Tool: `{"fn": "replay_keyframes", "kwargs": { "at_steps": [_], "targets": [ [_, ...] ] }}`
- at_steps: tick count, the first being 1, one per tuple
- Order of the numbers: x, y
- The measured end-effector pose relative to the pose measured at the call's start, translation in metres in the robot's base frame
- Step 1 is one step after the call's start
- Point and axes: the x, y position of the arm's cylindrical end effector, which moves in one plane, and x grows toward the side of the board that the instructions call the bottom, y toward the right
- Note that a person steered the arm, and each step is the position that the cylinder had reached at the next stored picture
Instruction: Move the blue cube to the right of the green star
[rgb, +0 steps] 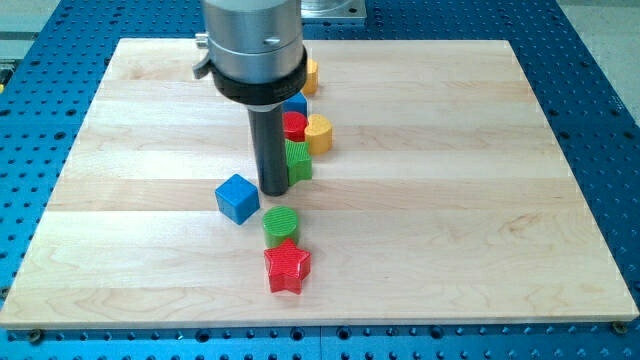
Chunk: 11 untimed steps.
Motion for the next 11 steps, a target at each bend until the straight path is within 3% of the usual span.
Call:
{"fn": "replay_keyframes", "kwargs": {
  "at_steps": [2, 3, 4, 5, 8, 10, 11],
  "targets": [
    [-0.004, 0.006],
    [-0.014, -0.040],
    [-0.007, -0.086],
    [0.032, -0.073],
    [0.028, 0.069],
    [-0.008, 0.148],
    [0.001, 0.208]
  ]
}}
